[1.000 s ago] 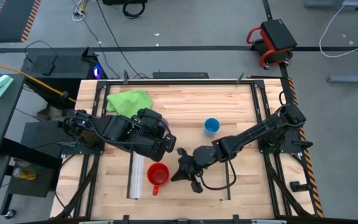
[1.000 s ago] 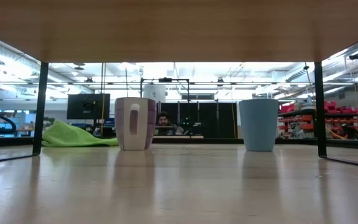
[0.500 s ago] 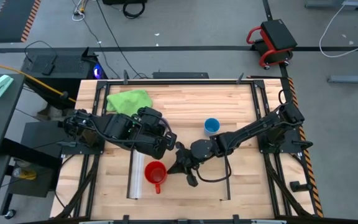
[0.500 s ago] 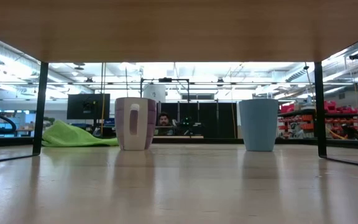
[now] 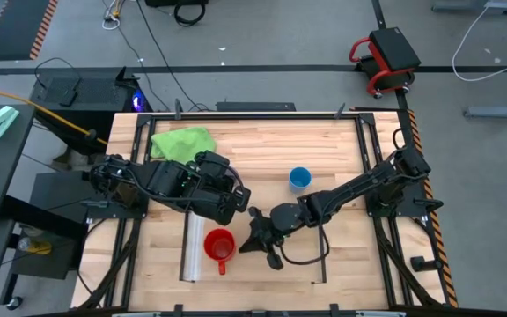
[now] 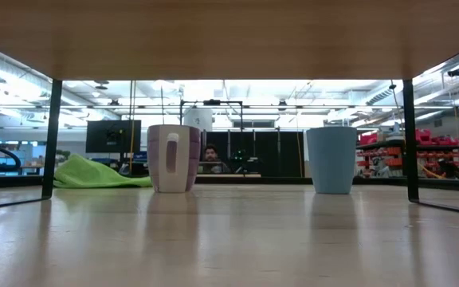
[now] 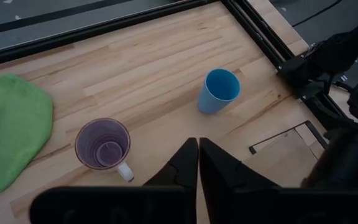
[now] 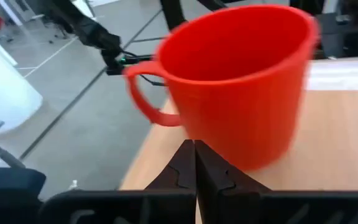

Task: Stack small to large cups/mugs on shelf
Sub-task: Put the blue cup on the shelf

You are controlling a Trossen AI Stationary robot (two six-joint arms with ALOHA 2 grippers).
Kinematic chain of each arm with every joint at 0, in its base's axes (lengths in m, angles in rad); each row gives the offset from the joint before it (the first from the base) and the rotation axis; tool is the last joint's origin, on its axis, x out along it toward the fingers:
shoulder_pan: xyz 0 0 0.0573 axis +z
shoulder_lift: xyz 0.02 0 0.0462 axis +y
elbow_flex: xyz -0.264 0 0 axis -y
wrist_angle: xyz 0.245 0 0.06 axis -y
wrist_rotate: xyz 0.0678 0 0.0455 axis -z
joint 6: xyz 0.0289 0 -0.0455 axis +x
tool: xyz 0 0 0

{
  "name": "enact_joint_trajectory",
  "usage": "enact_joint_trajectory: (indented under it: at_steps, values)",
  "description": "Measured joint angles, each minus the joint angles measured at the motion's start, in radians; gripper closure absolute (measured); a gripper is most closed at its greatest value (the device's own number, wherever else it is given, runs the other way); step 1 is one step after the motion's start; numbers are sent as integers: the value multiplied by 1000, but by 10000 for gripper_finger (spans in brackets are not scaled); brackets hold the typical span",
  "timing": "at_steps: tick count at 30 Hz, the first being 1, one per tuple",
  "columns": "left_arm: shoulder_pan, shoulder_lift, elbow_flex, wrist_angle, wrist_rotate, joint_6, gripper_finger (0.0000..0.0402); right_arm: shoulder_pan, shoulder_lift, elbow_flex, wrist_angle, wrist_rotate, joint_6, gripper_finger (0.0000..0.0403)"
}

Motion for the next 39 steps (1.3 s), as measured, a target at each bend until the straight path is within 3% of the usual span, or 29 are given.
enact_joint_trajectory:
  at_steps: [14,26,39]
  values:
    - [5,0,0,0,0,48,373,-8,-64,0,-200,-27,9,399]
    - [88,0,0,0,-1,245,379,-84,-386,0,-448,-22,36,393]
    - [220,-5,0,0,7,419,382,-273,-675,0,-695,-22,185,339]
